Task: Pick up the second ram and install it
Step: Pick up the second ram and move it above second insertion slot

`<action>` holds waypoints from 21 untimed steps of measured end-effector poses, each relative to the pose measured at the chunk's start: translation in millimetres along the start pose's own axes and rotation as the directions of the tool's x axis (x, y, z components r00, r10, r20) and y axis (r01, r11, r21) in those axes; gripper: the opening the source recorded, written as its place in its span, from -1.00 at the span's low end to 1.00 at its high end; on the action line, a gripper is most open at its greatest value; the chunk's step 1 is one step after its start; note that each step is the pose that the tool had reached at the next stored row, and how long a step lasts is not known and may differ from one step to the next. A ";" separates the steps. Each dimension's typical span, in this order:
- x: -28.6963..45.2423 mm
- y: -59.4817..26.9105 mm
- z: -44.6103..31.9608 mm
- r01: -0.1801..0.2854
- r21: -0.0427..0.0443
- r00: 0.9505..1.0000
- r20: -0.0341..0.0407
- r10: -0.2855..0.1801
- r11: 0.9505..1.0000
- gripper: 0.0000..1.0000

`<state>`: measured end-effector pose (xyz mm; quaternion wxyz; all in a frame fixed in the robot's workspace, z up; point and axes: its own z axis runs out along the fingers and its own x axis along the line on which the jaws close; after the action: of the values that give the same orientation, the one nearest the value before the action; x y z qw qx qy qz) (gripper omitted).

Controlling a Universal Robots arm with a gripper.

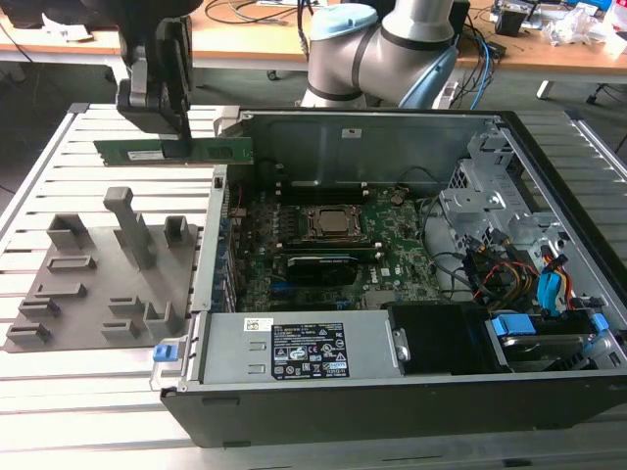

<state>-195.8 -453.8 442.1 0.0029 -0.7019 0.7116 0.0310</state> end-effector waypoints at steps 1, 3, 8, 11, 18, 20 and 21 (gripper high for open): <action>-0.1 -5.2 -0.2 0.000 0.000 1.000 0.000 0.000 1.000 -0.73; -0.2 -13.6 -0.5 0.000 0.000 1.000 0.000 0.000 1.000 -0.73; -0.7 -34.2 -1.4 0.000 -0.001 1.000 0.000 0.000 1.000 -0.73; -1.0 -40.9 -1.6 0.000 -0.001 1.000 0.000 0.000 1.000 -0.73; -1.6 -66.3 -2.6 0.000 -0.001 1.000 0.000 0.000 1.000 -0.73; -2.2 -80.1 -3.1 0.000 -0.002 1.000 0.000 0.000 1.000 -0.73; -2.5 -85.1 -3.3 0.000 -0.003 1.000 0.000 0.000 1.000 -0.73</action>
<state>-110.6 -452.5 442.2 0.0020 -0.7019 0.7116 0.0319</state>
